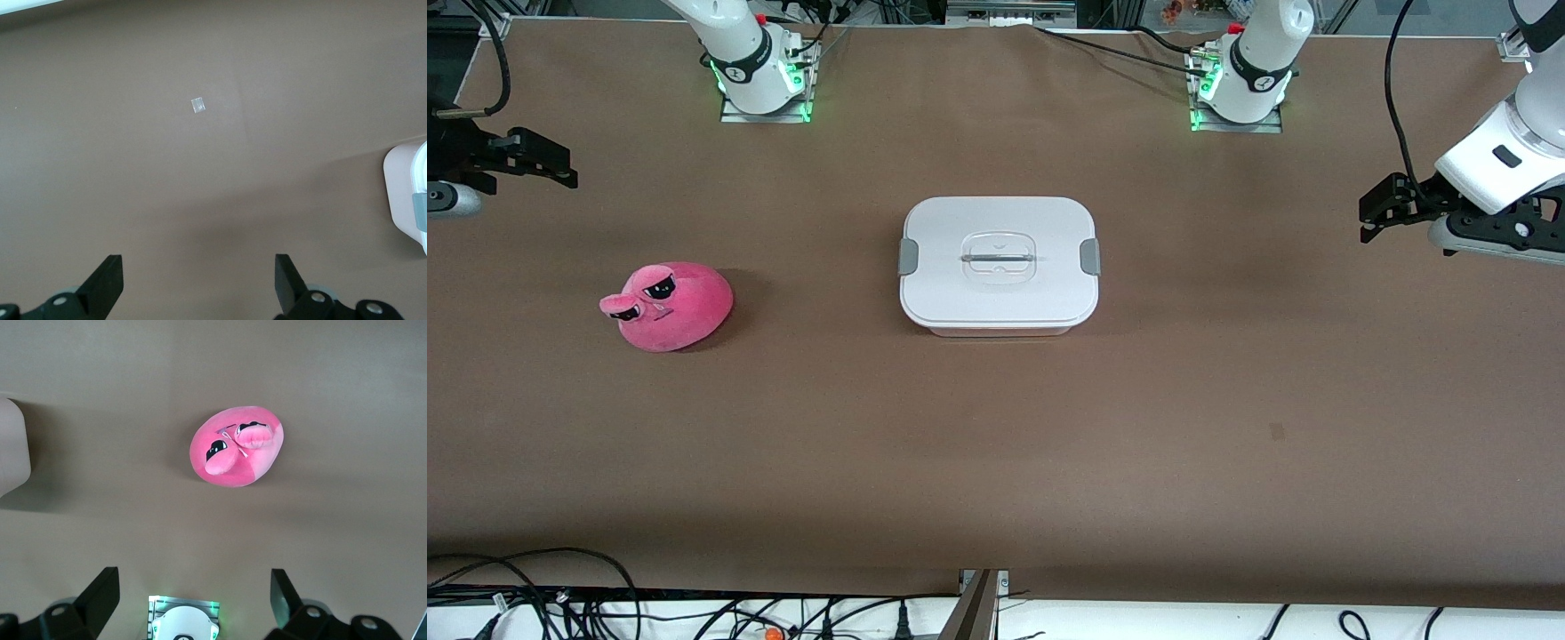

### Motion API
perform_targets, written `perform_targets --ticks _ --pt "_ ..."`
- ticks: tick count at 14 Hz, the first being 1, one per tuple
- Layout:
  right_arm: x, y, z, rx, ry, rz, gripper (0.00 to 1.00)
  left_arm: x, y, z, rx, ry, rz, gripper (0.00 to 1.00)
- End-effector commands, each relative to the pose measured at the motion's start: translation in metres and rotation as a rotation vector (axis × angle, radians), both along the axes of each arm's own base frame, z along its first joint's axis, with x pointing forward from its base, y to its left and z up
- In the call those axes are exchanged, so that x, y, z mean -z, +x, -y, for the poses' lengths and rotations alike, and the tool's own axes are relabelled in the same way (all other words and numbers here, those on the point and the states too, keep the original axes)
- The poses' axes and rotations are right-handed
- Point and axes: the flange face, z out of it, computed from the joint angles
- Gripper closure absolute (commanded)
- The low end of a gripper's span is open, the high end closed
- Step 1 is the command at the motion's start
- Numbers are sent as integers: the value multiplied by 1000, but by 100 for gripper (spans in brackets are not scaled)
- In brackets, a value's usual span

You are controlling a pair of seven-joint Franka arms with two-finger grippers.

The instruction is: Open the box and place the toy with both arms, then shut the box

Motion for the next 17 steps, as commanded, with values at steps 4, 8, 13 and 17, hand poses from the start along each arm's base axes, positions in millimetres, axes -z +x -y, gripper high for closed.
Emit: perform_targets --ticks 4,8,13,17 --pt "-5 2 -4 2 -10 8 0 -7 -2 0 -2 -16 -14 0" --pt "-5 3 -4 2 -8 9 0 -6 -2 0 0 -14 -17 0" --pt "1 8 -6 -2 -14 8 0 0 -9 2 2 -10 -81 0" --pt "1 9 -4 1 -13 14 0 -6 -30 58 107 7 -176 0"
